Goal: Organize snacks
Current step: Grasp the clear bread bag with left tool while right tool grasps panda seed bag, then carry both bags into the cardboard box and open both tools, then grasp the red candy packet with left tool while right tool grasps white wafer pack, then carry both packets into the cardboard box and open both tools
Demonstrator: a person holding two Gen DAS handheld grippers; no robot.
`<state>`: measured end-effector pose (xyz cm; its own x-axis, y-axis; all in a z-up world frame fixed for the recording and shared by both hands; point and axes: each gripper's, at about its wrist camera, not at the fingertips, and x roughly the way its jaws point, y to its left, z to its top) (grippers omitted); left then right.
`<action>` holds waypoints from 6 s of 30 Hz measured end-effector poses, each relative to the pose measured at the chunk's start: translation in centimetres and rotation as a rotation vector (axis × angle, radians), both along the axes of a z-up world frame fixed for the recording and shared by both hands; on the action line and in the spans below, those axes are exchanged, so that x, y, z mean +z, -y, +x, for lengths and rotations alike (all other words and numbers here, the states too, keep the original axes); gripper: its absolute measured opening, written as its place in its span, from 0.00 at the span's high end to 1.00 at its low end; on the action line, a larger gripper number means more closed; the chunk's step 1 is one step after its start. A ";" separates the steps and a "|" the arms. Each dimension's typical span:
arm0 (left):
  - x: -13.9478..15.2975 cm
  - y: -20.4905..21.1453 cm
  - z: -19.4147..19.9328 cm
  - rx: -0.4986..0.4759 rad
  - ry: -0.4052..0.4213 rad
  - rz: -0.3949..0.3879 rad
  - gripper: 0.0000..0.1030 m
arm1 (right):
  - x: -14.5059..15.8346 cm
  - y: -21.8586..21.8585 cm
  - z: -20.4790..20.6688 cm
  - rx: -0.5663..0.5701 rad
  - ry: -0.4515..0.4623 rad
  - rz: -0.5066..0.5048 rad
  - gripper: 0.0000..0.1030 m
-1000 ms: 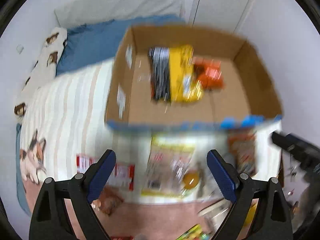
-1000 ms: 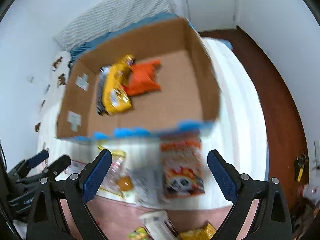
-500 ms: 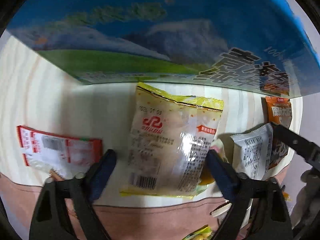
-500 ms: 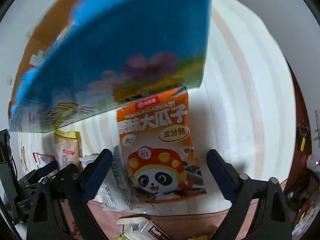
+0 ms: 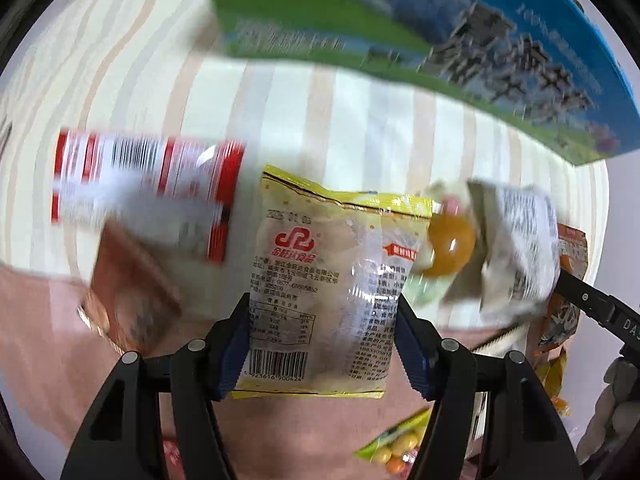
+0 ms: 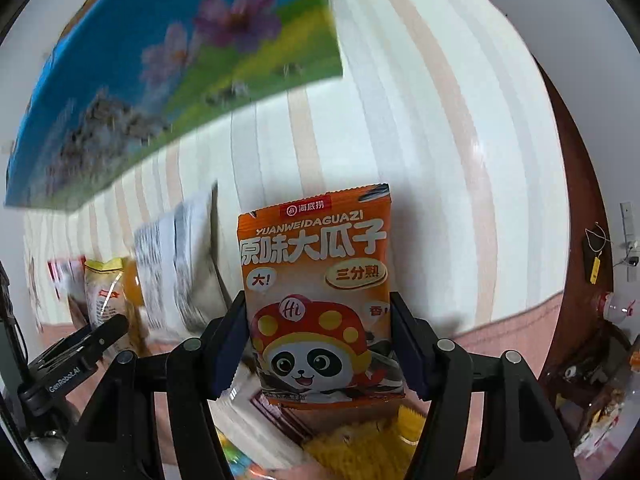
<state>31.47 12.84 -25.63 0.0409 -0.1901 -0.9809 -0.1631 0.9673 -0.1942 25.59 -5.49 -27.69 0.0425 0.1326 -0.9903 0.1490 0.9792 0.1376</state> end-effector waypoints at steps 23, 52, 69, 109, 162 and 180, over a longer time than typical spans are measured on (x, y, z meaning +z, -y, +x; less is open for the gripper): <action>0.5 1.7 -2.9 -0.063 -0.006 0.060 0.52 | -2.2 -0.1 -3.5 -0.032 -0.030 -0.014 0.38; 24.0 2.0 7.4 -0.116 0.314 -0.048 0.53 | 19.8 -1.3 6.6 0.047 0.315 0.195 0.43; 12.7 0.5 24.6 -0.120 0.051 0.214 0.52 | 10.5 -3.9 26.2 0.151 0.157 -0.084 0.42; 21.1 0.4 8.6 -0.044 0.448 0.158 0.10 | 17.5 -4.8 9.9 0.147 0.448 -0.127 0.09; -0.7 -5.6 -17.9 0.130 -0.051 0.018 0.52 | -3.5 -7.1 -10.8 0.289 -0.013 -0.133 0.35; 6.0 1.6 -10.9 0.060 0.071 -0.053 0.57 | 2.1 -4.4 -9.7 0.170 0.060 0.074 0.50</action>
